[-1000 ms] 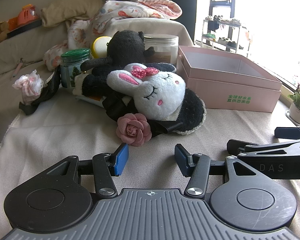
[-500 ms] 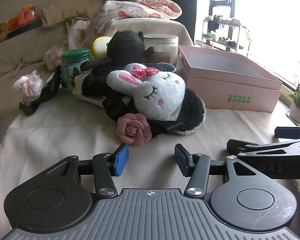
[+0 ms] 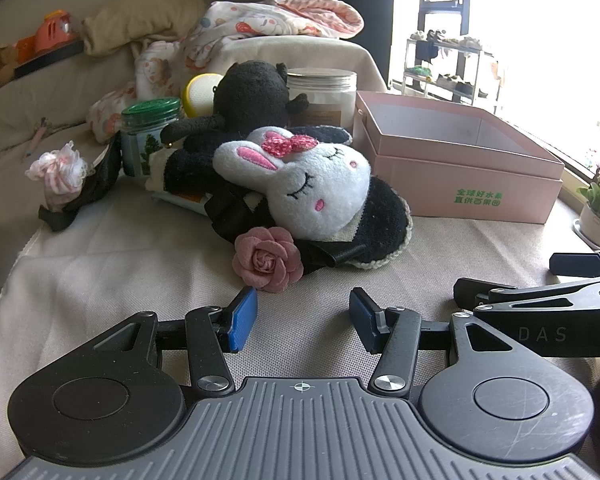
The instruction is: Organize soft objects
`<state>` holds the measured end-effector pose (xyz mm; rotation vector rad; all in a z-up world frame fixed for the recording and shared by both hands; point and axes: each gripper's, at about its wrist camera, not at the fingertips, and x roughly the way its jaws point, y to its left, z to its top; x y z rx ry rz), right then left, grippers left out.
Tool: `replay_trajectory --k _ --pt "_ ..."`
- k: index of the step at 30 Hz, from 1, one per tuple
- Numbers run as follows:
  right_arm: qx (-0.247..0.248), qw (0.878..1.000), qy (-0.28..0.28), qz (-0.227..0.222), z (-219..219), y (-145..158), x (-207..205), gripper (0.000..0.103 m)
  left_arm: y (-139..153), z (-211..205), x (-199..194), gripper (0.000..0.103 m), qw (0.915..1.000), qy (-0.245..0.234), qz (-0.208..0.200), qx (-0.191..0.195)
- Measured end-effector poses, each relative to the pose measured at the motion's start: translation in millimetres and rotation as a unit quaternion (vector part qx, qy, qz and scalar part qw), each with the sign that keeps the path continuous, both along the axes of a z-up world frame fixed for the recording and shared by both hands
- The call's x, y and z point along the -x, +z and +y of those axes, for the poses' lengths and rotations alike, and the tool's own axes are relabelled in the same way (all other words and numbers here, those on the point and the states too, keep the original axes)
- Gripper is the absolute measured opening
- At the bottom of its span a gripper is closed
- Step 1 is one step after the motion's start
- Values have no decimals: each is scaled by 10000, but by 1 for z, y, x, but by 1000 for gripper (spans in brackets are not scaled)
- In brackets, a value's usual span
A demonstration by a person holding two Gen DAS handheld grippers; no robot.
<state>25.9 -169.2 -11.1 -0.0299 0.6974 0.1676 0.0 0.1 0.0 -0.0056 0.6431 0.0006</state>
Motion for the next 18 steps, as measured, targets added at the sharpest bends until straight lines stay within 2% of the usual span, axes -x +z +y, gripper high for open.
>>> replay_trajectory --k 14,18 --pt "-5 10000 15 11 0 -1 0 103 0 1 1 55 10000 -23 -4 28" --pt "67 9990 217 386 -2 9 -7 103 3 7 0 54 9996 -133 35 242"
